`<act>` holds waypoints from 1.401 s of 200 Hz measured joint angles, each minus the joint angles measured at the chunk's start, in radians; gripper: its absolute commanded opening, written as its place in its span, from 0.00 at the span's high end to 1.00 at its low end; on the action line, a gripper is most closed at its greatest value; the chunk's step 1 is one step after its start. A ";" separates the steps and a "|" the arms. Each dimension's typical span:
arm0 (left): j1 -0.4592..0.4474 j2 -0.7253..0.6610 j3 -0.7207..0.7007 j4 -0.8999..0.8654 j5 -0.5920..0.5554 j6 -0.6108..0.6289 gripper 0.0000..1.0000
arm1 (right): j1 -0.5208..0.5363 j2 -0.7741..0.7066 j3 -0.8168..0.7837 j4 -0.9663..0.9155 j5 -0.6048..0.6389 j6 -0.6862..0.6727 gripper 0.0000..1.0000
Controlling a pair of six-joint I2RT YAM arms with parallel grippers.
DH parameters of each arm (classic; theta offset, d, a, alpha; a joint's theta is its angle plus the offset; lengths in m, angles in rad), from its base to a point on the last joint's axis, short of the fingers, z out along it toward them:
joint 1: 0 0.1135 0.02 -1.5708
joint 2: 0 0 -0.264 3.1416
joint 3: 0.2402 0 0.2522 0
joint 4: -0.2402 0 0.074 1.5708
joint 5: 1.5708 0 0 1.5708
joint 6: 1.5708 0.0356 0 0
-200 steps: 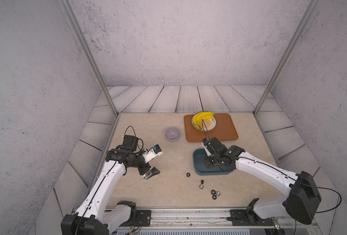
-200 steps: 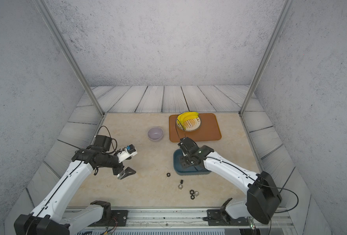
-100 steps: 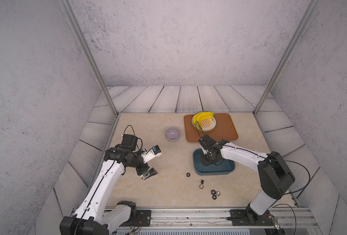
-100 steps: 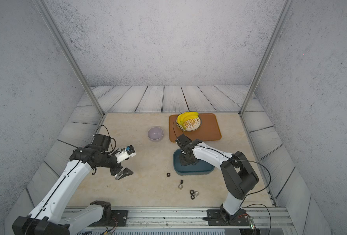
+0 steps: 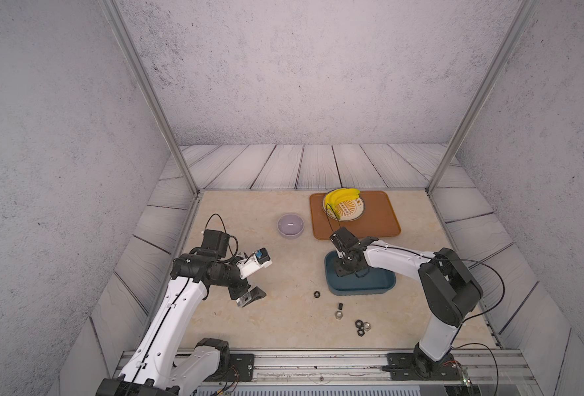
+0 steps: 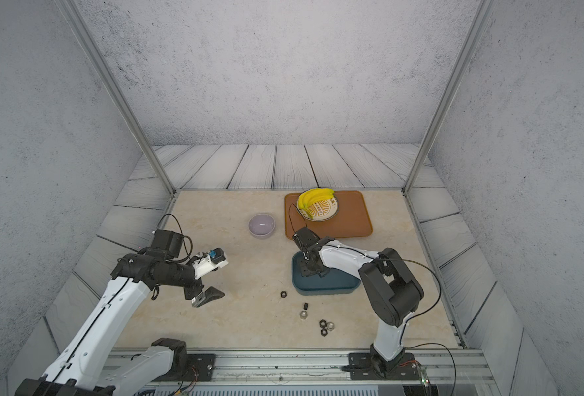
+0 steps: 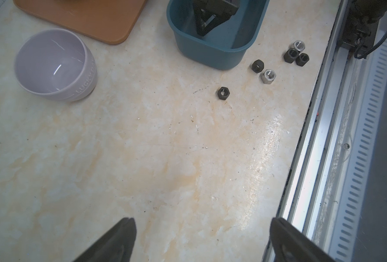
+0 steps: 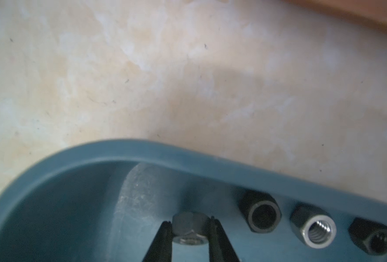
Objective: Put the nuts on the desktop into the storage box
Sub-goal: Place the nut in the storage box, then pick up the nut from the center of the board.
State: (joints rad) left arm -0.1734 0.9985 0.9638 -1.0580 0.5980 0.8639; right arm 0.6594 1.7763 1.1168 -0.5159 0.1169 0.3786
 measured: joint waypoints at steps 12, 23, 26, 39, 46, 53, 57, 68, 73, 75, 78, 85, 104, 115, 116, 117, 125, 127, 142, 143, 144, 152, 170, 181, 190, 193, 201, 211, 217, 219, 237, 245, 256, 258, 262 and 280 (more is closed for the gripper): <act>0.003 -0.010 -0.018 0.009 0.004 0.000 0.02 | 0.000 0.000 -0.002 0.001 0.003 0.007 0.71; 0.005 -0.014 -0.037 0.018 0.010 0.000 0.02 | -0.001 0.000 -0.004 0.003 0.003 0.016 0.62; 0.006 -0.014 -0.044 0.019 0.013 0.000 0.02 | -0.001 0.000 -0.005 0.003 0.003 0.011 0.60; 0.010 -0.014 -0.063 0.022 0.019 0.005 0.02 | -0.001 -0.002 -0.013 0.005 0.004 0.013 0.55; 0.013 -0.014 -0.069 0.020 0.019 0.009 0.02 | -0.001 -0.006 -0.017 0.004 0.005 0.011 0.53; 0.016 -0.013 -0.070 0.015 0.018 0.018 0.02 | -0.001 -0.013 -0.021 0.002 0.006 0.008 0.51; 0.019 -0.012 -0.070 0.014 0.018 0.023 0.02 | -0.001 -0.018 -0.024 0.002 0.006 0.006 0.50; 0.026 -0.011 -0.070 0.010 0.011 0.035 0.02 | -0.001 -0.038 -0.030 -0.002 0.006 -0.004 0.49; 0.029 -0.010 -0.070 0.008 0.006 0.038 0.02 | -0.001 -0.050 -0.031 -0.005 0.007 -0.008 0.49; 0.030 -0.009 -0.070 0.006 0.003 0.039 0.02 | -0.001 -0.056 -0.032 -0.006 0.007 -0.011 0.49; 0.031 -0.008 -0.070 0.005 0.000 0.041 0.02 | -0.001 -0.064 -0.034 -0.006 0.007 -0.013 0.49; 0.035 -0.006 -0.070 0.000 -0.006 0.048 0.02 | -0.001 -0.087 -0.037 -0.007 0.006 -0.018 0.49; 0.047 0.005 -0.070 -0.024 -0.012 0.071 0.02 | -0.001 -0.163 -0.050 -0.007 -0.009 -0.032 0.46; 0.053 0.015 -0.070 -0.039 -0.013 0.080 0.01 | -0.001 -0.212 -0.061 -0.013 -0.021 -0.038 0.42; 0.053 0.016 -0.070 -0.040 -0.013 0.081 0.02 | -0.001 -0.218 -0.063 -0.014 -0.023 -0.039 0.41; 0.054 0.017 -0.070 -0.041 -0.013 0.082 0.02 | -0.001 -0.221 -0.063 -0.014 -0.023 -0.039 0.41; 0.059 0.024 -0.070 -0.049 -0.012 0.087 0.01 | -0.001 -0.258 -0.072 -0.023 -0.034 -0.043 0.38; 0.060 0.026 -0.070 -0.050 -0.011 0.087 0.01 | -0.001 -0.268 -0.074 -0.026 -0.036 -0.043 0.38; 0.066 0.038 -0.069 -0.061 -0.012 0.095 0.01 | -0.001 -0.337 -0.094 -0.049 -0.056 -0.042 0.35; 0.066 0.040 -0.069 -0.062 -0.012 0.095 0.01 | -0.001 -0.343 -0.096 -0.052 -0.058 -0.042 0.35; 0.066 0.040 -0.069 -0.062 -0.012 0.095 0.01 | -0.001 -0.346 -0.098 -0.053 -0.058 -0.042 0.35; 0.067 0.046 -0.069 -0.066 -0.011 0.098 0.01 | -0.001 -0.381 -0.109 -0.070 -0.070 -0.039 0.34; 0.067 0.053 -0.060 -0.073 -0.008 0.101 0.01 | -0.001 -0.458 -0.141 -0.119 -0.108 -0.031 0.34; 0.067 0.051 -0.055 -0.074 -0.003 0.101 0.01 | -0.001 -0.494 -0.163 -0.148 -0.137 -0.021 0.34; 0.067 0.049 -0.052 -0.076 0.000 0.101 0.01 | 0.000 -0.525 -0.183 -0.177 -0.164 -0.008 0.34; 0.067 0.048 -0.051 -0.076 0.001 0.101 0.01 | 0.000 -0.534 -0.192 -0.188 -0.174 -0.003 0.33; 0.067 0.048 -0.049 -0.082 0.001 0.101 0.01 | 0.002 -0.554 -0.209 -0.210 -0.201 0.013 0.34; 0.067 0.048 -0.047 -0.090 0.000 0.101 0.01 | 0.007 -0.579 -0.235 -0.236 -0.233 0.038 0.34; 0.067 0.048 -0.045 -0.094 -0.003 0.101 0.01 | 0.011 -0.594 -0.250 -0.248 -0.249 0.055 0.34; 0.067 0.048 -0.045 -0.095 -0.004 0.101 0.01 | 0.012 -0.599 -0.256 -0.251 -0.256 0.060 0.34; 0.067 0.048 -0.042 -0.109 -0.022 0.101 0.01 | 0.038 -0.645 -0.309 -0.254 -0.301 0.122 0.34; 0.067 0.048 -0.042 -0.116 -0.028 0.100 0.01 | 0.052 -0.664 -0.337 -0.241 -0.315 0.152 0.34; 0.067 0.048 -0.042 -0.122 -0.029 0.101 0.01 | 0.072 -0.678 -0.372 -0.219 -0.329 0.195 0.35; 0.067 0.048 -0.042 -0.123 -0.029 0.101 0.01 | 0.076 -0.680 -0.378 -0.214 -0.330 0.202 0.35; 0.067 0.048 -0.042 -0.124 -0.028 0.101 0.01 | 0.084 -0.680 -0.386 -0.208 -0.329 0.215 0.35; 0.067 0.048 -0.042 -0.130 -0.026 0.101 0.02 | 0.116 -0.666 -0.410 -0.180 -0.322 0.259 0.36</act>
State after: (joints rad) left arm -0.1066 1.0462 0.9218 -1.1877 0.5716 0.9649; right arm 0.7750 1.1103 0.7071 -0.6960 -0.2050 0.6376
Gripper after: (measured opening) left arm 0.985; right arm 0.646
